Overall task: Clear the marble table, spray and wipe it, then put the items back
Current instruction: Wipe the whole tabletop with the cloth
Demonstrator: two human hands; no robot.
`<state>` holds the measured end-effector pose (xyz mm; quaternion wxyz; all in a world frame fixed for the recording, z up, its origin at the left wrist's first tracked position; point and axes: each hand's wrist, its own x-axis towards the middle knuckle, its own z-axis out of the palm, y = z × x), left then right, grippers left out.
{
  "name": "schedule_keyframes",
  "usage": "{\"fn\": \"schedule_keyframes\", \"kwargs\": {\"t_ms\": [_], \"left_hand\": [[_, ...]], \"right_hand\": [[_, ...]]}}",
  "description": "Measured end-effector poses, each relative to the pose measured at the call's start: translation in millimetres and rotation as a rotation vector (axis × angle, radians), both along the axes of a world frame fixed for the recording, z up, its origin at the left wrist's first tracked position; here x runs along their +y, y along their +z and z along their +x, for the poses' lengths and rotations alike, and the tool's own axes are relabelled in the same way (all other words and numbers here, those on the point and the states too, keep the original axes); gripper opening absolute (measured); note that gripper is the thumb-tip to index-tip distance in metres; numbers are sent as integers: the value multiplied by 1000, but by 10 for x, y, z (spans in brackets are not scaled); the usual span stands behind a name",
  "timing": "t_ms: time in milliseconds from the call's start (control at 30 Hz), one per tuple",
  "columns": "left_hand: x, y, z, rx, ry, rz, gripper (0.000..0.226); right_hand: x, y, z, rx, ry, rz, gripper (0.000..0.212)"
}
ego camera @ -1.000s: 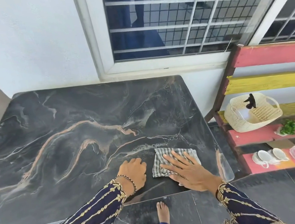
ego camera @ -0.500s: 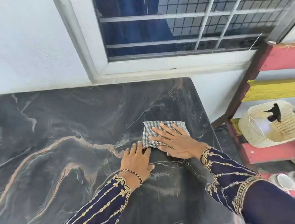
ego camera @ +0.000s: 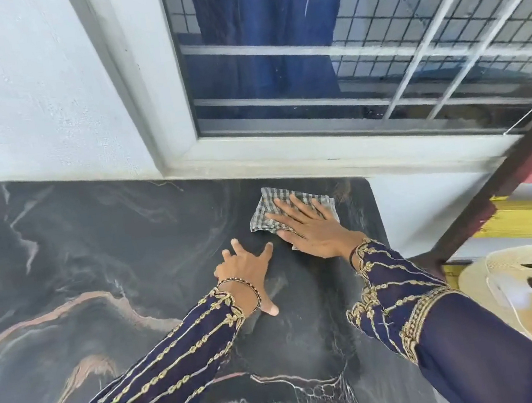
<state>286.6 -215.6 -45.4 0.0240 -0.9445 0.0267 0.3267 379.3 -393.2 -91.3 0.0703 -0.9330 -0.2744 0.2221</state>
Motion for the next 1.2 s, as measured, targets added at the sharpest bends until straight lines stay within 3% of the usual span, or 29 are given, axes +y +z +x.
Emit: {"fn": "schedule_keyframes", "kwargs": {"t_ms": [367,667,1033,1200], "left_hand": [[-104,-64,77,92,103,-34,136],[-110,-79,50,87,112,-40,134],[-123,-52,-15,80,121,-66,131],[-80,-22,-214,-42,119,-132,121]], "right_hand": [[6,3,523,-37,-73,17,53],[-919,-55,481,-21,-213,-5,52],[-967,-92,27,-3,-297,45,54],[-1031,-89,-568,-4,-263,28,50]]}}
